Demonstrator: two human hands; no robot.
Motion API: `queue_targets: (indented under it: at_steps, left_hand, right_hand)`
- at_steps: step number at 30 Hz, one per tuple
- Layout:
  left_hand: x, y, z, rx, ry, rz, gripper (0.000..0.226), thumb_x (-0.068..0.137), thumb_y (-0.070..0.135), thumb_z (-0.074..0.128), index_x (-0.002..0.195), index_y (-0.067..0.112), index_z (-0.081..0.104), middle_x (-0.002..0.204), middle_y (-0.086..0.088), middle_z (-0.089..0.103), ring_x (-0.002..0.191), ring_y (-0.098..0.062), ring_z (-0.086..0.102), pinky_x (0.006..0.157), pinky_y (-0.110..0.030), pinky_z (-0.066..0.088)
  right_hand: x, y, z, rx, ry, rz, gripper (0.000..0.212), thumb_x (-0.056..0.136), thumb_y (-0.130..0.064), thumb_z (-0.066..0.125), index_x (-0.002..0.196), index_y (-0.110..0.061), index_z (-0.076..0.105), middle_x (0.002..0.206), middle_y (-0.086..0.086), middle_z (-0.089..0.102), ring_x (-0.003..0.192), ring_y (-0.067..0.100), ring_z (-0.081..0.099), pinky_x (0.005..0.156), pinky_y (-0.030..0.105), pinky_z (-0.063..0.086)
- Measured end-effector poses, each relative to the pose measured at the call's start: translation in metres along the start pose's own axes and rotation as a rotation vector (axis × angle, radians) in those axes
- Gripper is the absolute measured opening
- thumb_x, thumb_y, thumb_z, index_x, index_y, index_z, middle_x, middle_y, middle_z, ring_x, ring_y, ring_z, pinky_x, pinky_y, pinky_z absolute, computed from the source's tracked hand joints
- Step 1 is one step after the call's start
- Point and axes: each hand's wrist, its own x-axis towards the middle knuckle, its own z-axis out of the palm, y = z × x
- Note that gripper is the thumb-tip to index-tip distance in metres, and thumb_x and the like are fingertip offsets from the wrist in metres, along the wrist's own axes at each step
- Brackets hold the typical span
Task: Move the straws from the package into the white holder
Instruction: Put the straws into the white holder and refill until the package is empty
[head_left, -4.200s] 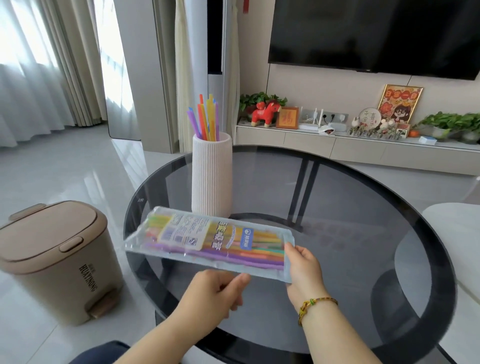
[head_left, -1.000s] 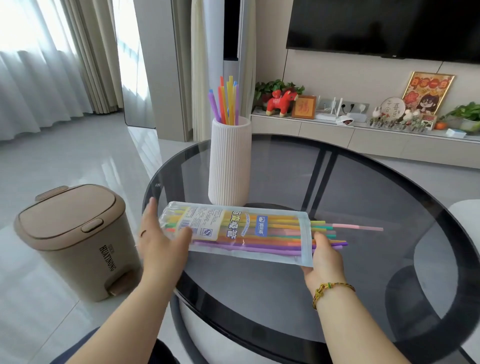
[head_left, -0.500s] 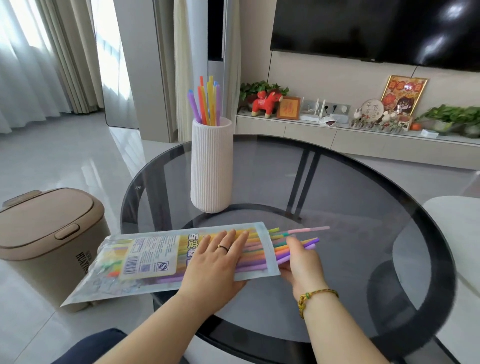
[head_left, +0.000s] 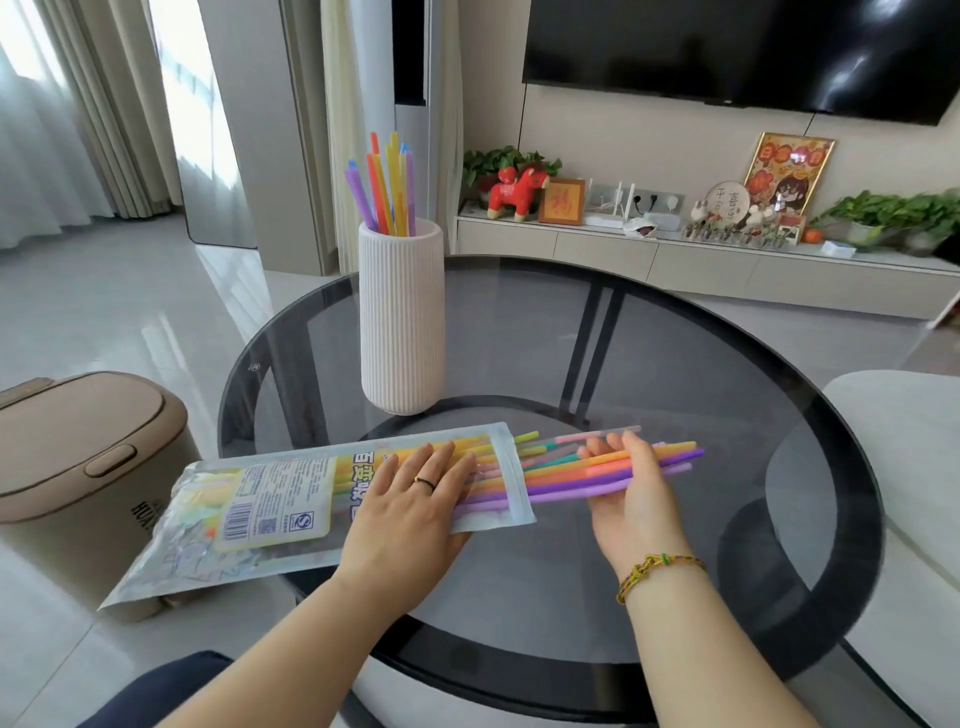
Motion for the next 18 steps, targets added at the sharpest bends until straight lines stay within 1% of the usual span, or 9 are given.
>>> queue_targets:
  at_steps: [2,4,5,8,11,14,16,18]
  left_hand:
    - [0.000,0.002,-0.001,-0.023,0.016,-0.002,0.061,0.090,0.046,0.033,0.142,0.028,0.005,0.155,0.003,0.006,0.142,-0.017,0.003,0.115,-0.036,-0.003]
    - [0.001,0.002,0.000,-0.036,0.027,-0.009,0.061,0.090,0.046,0.034,0.141,0.029,0.005,0.155,0.004,0.005,0.142,-0.017,0.003,0.115,-0.036,-0.004]
    - [0.001,0.003,0.000,-0.036,0.027,-0.009,0.062,0.090,0.047,0.033,0.141,0.029,0.004,0.155,0.004,0.005,0.142,-0.017,0.003,0.115,-0.036,-0.004]
    - [0.002,0.003,0.001,-0.035,0.025,-0.008,0.062,0.089,0.049,0.033,0.141,0.029,0.006,0.155,0.004,0.007,0.142,-0.016,0.004,0.115,-0.036,-0.003]
    - [0.003,0.000,0.003,-0.027,0.005,-0.003,0.062,0.089,0.049,0.032,0.141,0.029,0.006,0.155,0.004,0.008,0.142,-0.015,0.004,0.115,-0.036,-0.003]
    - [0.003,-0.005,0.006,-0.026,-0.020,0.000,0.063,0.088,0.053,0.032,0.141,0.030,0.006,0.155,0.005,0.007,0.141,-0.015,0.003,0.115,-0.036,-0.005]
    - [0.004,-0.007,0.007,-0.035,-0.022,-0.006,0.066,0.085,0.059,0.031,0.140,0.032,0.008,0.154,0.007,0.008,0.141,-0.013,0.003,0.115,-0.035,-0.005]
    - [0.005,-0.008,0.008,-0.039,-0.038,-0.004,0.072,0.080,0.066,0.031,0.140,0.032,0.009,0.154,0.007,0.009,0.141,-0.012,0.002,0.114,-0.035,-0.007]
  right_hand:
    - [-0.004,0.006,0.006,0.042,-0.076,-0.023,0.023,0.086,-0.015,0.055,0.064,-0.014,0.059,0.049,-0.006,0.067,0.050,0.006,0.066,0.046,0.017,0.053]
    - [-0.006,0.015,0.011,0.026,-0.120,-0.045,0.024,0.086,-0.013,0.055,0.062,-0.014,0.062,0.049,-0.006,0.067,0.050,0.006,0.065,0.049,0.018,0.054]
    - [-0.007,0.019,0.013,0.005,-0.126,-0.044,0.022,0.086,-0.012,0.055,0.065,-0.012,0.061,0.049,-0.006,0.066,0.050,0.006,0.065,0.051,0.020,0.054]
    - [-0.008,0.026,0.018,-0.005,-0.074,-0.013,0.014,0.088,-0.011,0.053,0.074,-0.010,0.055,0.051,-0.002,0.062,0.054,0.013,0.062,0.058,0.026,0.051]
    - [-0.003,0.013,0.019,0.082,-0.004,-0.044,0.022,0.090,-0.010,0.048,0.069,-0.010,0.048,0.058,0.002,0.052,0.050,0.015,0.060,0.057,0.027,0.051]
    - [0.000,-0.012,0.017,0.101,0.037,-0.147,0.024,0.092,-0.012,0.045,0.068,-0.012,0.045,0.060,0.001,0.046,0.053,0.016,0.055,0.059,0.027,0.049]
    - [0.001,-0.031,0.017,0.027,0.022,-0.289,0.023,0.092,-0.013,0.044,0.069,-0.015,0.045,0.052,-0.004,0.050,0.046,0.011,0.056,0.056,0.025,0.050]
    - [-0.002,-0.051,0.018,-0.076,0.012,-0.448,0.024,0.092,-0.014,0.042,0.069,-0.020,0.046,0.041,-0.009,0.053,0.040,0.005,0.056,0.051,0.019,0.052]
